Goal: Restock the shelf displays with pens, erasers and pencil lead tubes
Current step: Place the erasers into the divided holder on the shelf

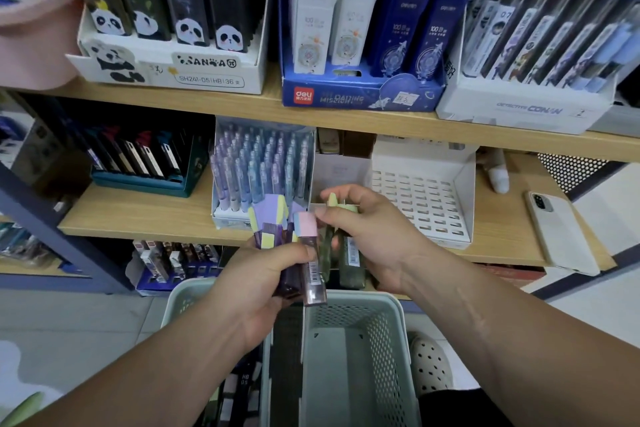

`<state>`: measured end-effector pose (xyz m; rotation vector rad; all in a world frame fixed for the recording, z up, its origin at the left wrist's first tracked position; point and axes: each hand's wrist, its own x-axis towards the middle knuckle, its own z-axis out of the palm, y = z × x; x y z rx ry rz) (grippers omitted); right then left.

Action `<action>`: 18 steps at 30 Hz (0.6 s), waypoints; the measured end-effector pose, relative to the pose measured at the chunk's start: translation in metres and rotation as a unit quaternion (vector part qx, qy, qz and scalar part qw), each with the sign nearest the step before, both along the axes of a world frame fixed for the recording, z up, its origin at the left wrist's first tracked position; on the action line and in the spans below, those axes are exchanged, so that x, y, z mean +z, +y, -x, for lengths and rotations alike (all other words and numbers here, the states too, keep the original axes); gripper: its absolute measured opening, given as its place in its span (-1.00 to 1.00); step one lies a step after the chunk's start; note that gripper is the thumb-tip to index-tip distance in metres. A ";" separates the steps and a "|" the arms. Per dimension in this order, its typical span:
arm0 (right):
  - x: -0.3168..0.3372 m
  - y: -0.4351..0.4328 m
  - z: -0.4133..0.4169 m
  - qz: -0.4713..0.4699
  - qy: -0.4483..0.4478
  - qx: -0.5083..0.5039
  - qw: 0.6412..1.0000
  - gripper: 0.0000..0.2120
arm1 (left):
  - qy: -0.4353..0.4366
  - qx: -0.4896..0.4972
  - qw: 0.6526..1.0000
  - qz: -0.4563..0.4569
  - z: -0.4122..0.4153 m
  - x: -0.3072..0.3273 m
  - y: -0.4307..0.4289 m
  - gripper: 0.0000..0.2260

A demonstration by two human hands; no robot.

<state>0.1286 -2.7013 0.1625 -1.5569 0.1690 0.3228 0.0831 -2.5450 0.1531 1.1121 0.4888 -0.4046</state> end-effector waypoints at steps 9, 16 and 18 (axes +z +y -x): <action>0.003 -0.025 -0.032 0.157 -0.009 -0.043 0.987 -0.62 | 0.008 0.079 0.994 -0.071 -0.010 -0.003 0.022 -0.76; 0.008 -0.027 -0.067 0.190 -0.099 -0.063 0.975 -0.85 | -0.009 0.049 0.997 -0.052 -0.011 0.001 0.019 -0.72; 0.008 -0.028 -0.069 0.227 -0.124 -0.064 0.964 -0.87 | -0.012 0.048 0.997 -0.056 -0.011 -0.001 0.021 -0.71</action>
